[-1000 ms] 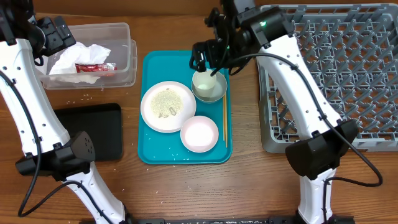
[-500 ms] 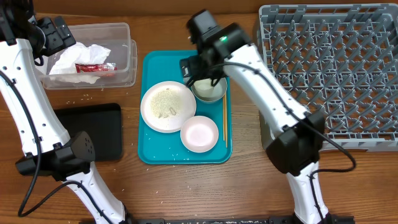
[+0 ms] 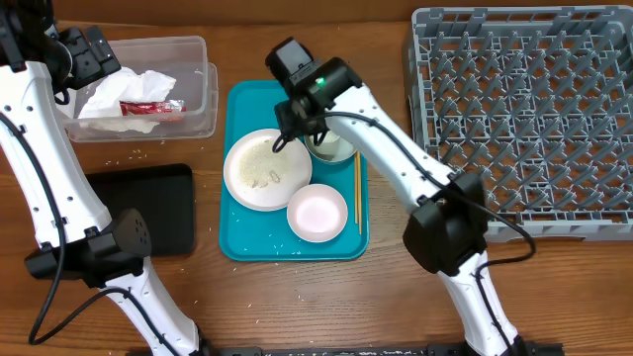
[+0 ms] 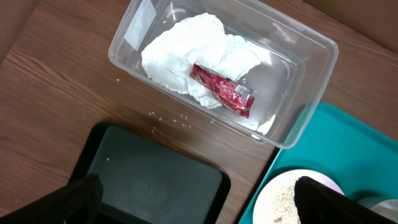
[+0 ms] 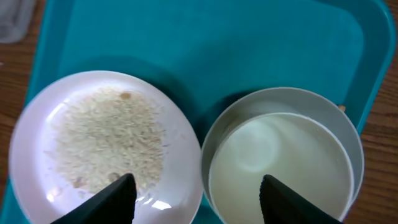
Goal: Sort waste into correct bins and load items into the dishwasher
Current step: 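Reach the right gripper over the white paper cup in the bowl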
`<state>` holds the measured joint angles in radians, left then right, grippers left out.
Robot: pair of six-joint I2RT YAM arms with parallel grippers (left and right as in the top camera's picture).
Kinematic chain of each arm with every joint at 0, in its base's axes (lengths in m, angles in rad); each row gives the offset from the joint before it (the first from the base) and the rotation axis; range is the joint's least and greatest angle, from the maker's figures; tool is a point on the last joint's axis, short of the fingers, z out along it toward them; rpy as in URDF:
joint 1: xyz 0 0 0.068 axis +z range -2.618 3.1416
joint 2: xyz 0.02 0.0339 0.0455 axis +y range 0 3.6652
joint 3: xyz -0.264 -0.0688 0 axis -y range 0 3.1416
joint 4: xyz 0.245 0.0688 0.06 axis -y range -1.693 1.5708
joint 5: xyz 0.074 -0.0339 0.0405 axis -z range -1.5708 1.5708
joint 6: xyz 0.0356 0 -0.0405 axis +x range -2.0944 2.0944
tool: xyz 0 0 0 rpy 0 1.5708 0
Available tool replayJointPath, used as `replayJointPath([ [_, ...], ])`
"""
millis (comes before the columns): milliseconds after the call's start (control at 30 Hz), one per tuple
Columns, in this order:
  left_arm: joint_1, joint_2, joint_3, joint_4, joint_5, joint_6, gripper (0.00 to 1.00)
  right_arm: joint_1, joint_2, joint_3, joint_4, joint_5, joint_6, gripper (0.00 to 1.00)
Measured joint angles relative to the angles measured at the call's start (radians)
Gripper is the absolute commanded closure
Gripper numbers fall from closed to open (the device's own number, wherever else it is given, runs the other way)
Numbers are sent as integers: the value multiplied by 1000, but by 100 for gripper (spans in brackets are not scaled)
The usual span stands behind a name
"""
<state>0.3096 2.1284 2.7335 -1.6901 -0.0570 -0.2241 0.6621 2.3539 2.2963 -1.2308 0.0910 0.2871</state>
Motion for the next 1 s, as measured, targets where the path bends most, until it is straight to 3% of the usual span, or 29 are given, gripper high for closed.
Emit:
replayJointPath([
  [100,0,0,0,0,0,0,0,3,32,0,6,19,-1,44],
  [233,0,0,0,0,0,0,0,2,47,0,10,30,-4,61],
  [433,0,0,0,0,0,0,0,3,47,-26,27,33,-2,63],
  [533,0,0,0,0,0,0,0,2,47,-84,37,33,0,72],
  [867,0,0,0,0,0,0,0,3,52,-51,-21,37,0,73],
  [933,0,0,0,0,0,0,0,3,52,6,-44,39,0,80],
  [967,0,0,0,0,0,0,0,3,52,31,-53,40,1,92],
  [1000,0,0,0,0,0,0,0,3,52,58,-64,40,3,96],
])
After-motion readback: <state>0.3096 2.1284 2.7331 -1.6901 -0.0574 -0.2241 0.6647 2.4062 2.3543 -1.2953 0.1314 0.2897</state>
